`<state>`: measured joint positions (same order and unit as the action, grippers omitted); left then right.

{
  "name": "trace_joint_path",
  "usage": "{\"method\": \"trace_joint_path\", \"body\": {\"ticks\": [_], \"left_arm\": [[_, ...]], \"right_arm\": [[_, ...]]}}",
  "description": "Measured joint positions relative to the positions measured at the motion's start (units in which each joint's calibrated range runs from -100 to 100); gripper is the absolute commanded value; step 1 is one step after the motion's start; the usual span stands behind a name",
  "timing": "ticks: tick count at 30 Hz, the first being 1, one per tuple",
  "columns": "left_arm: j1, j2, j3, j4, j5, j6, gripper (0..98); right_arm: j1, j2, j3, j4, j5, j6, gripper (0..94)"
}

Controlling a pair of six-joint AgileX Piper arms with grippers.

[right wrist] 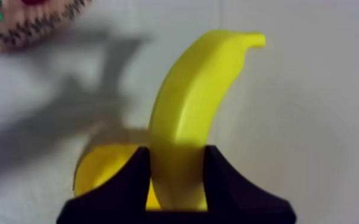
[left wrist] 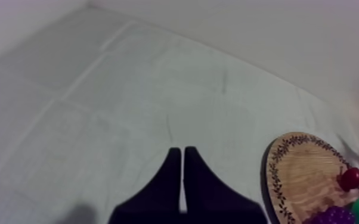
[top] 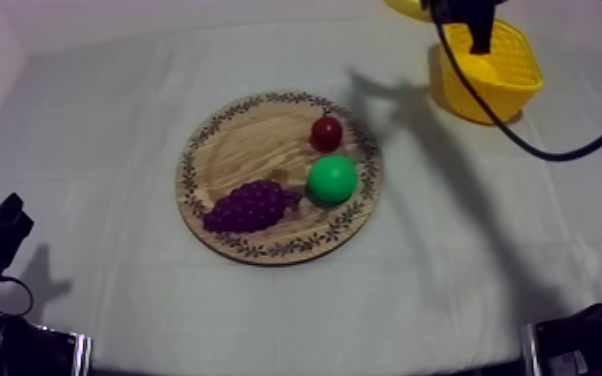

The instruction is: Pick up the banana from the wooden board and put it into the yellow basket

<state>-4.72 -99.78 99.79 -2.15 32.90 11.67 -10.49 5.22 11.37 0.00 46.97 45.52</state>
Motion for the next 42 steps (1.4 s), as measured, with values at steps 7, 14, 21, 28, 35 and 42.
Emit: {"method": "trace_joint_path", "body": {"ticks": [7,14,21,28,35,42], "left_arm": [[0.0,0.0,0.0,0.00,0.0,0.0,0.1],[0.0,0.0,0.0,0.00,0.0,0.0,0.1],[0.0,0.0,0.0,0.00,0.0,0.0,0.1],[0.0,0.0,0.0,0.00,0.0,0.0,0.1],[0.0,0.0,0.0,0.00,0.0,0.0,0.1],[0.0,0.0,0.0,0.00,0.0,0.0,0.1]], "right_arm": [[6.4,1.9,-0.8,-0.7,-2.2,1.1,26.9],[11.3,6.8,-5.5,-2.5,-3.2,2.3,26.8],[12.7,12.5,-7.7,-2.4,-4.8,1.9,26.9],[12.3,15.0,-4.2,-2.9,-7.2,2.2,27.0],[12.0,17.0,-2.5,-3.6,-7.5,2.5,29.1],[12.5,17.9,-2.7,-5.0,-7.4,3.0,39.6]]}}
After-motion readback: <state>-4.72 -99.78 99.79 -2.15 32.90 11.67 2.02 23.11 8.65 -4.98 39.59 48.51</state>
